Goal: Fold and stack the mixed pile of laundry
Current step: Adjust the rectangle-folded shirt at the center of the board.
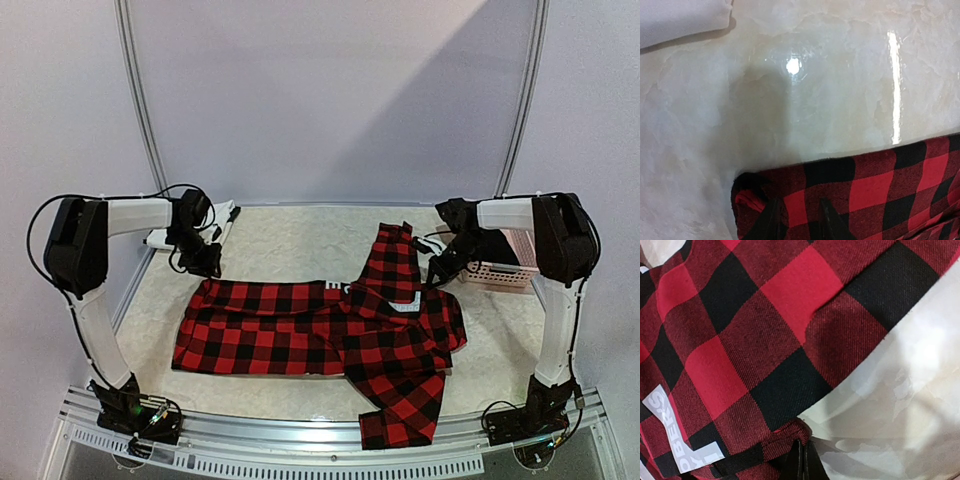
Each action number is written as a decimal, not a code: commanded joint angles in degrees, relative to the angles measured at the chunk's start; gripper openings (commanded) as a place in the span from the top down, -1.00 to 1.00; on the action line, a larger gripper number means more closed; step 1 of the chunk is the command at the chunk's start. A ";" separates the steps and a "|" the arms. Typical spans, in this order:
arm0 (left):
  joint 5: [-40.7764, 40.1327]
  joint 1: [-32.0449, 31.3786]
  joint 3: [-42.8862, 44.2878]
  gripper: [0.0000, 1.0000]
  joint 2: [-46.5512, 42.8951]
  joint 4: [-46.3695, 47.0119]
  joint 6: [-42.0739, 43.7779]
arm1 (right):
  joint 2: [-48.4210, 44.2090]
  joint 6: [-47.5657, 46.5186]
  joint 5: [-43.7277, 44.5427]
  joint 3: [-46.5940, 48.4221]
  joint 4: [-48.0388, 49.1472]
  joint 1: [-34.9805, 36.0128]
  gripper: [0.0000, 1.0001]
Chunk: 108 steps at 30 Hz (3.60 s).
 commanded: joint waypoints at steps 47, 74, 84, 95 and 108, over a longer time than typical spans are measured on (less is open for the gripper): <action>-4.70 -27.98 -3.32 0.10 -19.47 10.44 -0.78 | 18.09 20.10 15.77 40.98 3.90 2.13 -0.48; -8.45 -30.04 4.49 0.08 -14.83 5.39 0.47 | 22.56 24.09 5.72 45.92 6.40 2.04 1.00; -8.16 -26.11 3.43 0.08 -17.32 6.79 -1.45 | -3.00 18.97 -0.47 22.99 12.23 11.55 1.00; -15.05 -16.29 -8.46 0.05 -35.08 8.12 -5.50 | -6.99 16.10 -7.81 19.91 8.50 32.70 0.91; 1.89 -16.30 -18.56 0.00 -37.28 7.85 -17.97 | -16.25 6.57 -7.19 13.68 2.38 33.27 0.11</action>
